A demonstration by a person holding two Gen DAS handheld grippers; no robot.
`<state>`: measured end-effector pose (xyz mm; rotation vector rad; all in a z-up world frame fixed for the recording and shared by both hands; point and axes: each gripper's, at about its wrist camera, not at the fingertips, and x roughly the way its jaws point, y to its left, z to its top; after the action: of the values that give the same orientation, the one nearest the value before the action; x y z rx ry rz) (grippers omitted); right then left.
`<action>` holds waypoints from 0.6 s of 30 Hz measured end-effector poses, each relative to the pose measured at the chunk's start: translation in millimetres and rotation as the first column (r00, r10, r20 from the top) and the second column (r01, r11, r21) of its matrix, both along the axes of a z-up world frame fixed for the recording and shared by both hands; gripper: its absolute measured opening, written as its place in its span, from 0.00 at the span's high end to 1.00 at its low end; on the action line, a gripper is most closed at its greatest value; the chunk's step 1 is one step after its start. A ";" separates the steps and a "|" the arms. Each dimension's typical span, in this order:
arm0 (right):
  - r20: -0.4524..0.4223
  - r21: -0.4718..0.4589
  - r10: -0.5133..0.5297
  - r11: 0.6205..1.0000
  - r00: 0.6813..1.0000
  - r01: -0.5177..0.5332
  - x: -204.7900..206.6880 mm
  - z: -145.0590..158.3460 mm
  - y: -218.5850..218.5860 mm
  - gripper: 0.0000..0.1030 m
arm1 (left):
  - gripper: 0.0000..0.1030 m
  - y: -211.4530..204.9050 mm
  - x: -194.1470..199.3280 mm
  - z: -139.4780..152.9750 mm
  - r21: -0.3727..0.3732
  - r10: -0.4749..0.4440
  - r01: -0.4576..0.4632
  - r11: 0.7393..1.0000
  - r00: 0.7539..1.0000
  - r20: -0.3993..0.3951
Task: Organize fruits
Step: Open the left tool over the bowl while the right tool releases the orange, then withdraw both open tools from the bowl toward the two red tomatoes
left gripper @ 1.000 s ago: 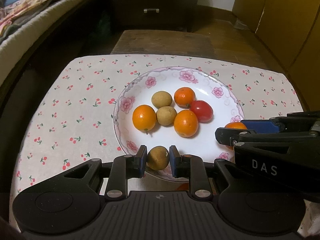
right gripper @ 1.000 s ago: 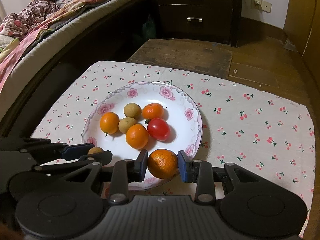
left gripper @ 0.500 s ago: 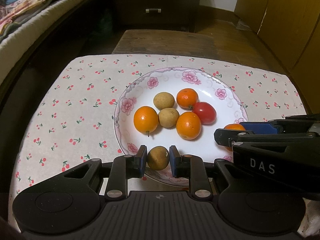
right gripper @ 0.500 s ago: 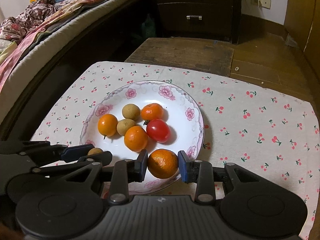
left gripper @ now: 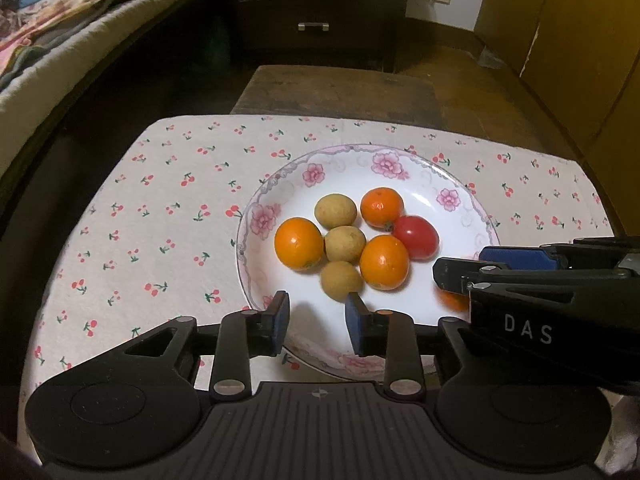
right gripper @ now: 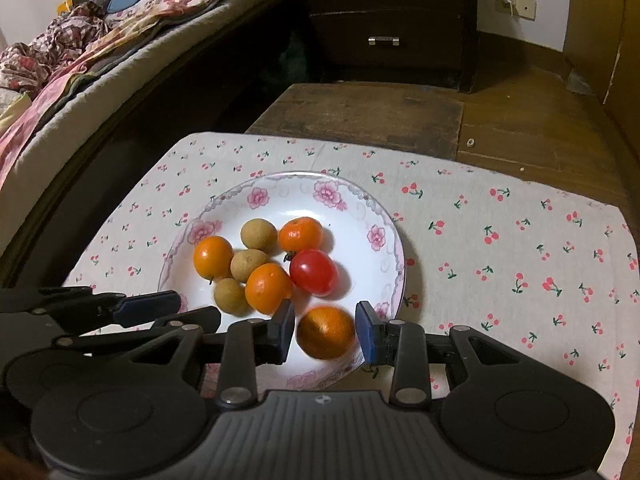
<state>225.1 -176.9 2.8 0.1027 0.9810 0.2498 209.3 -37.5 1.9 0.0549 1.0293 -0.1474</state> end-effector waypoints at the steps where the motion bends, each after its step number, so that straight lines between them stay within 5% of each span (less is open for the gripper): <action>1: 0.000 0.003 -0.001 1.000 1.000 0.001 0.0 0.6 -0.6 0.66 | 0.61 0.3 0.0 0.6 -0.002 0.001 -0.001 1.000 1.000 0.002; 18: 0.031 0.003 -0.012 1.000 0.999 0.012 -15.2 19.5 -1.4 0.65 | 0.55 4.8 -15.3 19.3 -0.028 -0.015 0.016 0.999 0.999 0.032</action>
<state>209.8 -178.2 22.3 0.1070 0.9487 0.2412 194.0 -32.6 21.2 0.0392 0.9946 -0.1751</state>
